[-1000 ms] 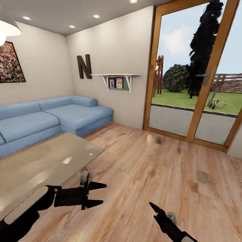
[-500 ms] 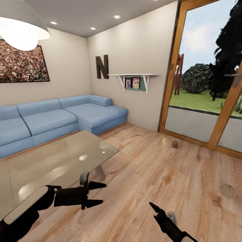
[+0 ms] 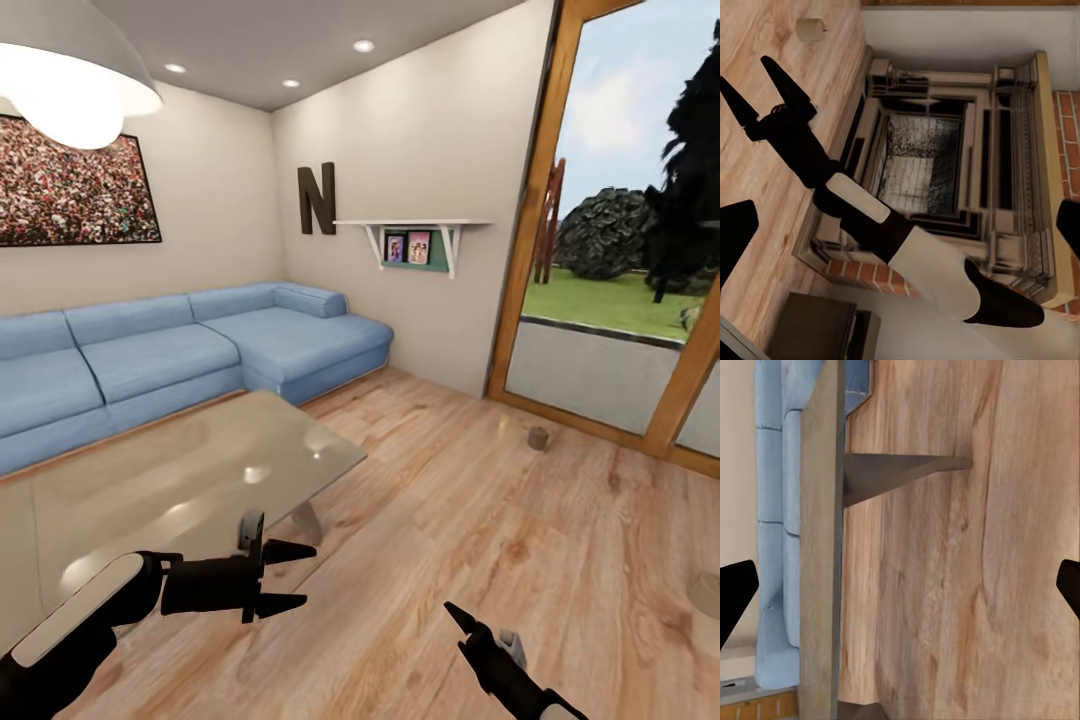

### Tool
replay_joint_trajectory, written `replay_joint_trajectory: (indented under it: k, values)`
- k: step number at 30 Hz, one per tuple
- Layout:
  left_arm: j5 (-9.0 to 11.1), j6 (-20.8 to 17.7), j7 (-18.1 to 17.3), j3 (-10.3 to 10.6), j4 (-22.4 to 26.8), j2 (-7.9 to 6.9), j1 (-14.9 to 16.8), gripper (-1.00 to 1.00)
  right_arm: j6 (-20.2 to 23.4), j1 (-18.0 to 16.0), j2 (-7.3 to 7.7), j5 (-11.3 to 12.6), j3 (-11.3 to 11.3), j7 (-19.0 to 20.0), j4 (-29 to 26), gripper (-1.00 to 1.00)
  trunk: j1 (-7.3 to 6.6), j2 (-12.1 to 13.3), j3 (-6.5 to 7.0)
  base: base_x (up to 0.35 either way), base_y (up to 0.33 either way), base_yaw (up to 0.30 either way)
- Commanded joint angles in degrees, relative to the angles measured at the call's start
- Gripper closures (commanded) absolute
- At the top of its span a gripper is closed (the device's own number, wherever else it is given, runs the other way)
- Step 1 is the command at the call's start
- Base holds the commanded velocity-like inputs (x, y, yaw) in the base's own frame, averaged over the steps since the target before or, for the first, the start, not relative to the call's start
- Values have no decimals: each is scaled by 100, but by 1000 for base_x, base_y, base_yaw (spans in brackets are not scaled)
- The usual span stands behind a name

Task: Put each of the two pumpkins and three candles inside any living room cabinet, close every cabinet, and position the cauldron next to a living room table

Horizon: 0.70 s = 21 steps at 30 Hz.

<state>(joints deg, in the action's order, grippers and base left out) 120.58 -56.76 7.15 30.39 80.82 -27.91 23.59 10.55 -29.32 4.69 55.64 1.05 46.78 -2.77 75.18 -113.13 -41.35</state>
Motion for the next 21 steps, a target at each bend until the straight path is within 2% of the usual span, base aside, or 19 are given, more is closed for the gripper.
replay_joint_trajectory:
  k: [1, 8, 21]
  values:
    - [62, -2, 52, 5, 3, -4, 6, -100, 56, -3, 1, 35, 10, 15, 3, -100, 2, -3, -6, 294, 1, 1]
    - [62, -2, 49, 7, 3, -8, 6, -100, 53, -3, -3, 35, 10, 15, 37, -100, 2, -3, -6, 311, 0, -55]
    - [62, -2, 45, 8, 3, -7, 6, -100, 53, -3, -2, 35, 10, 15, 40, -100, 2, -3, -6, 323, 40, -257]
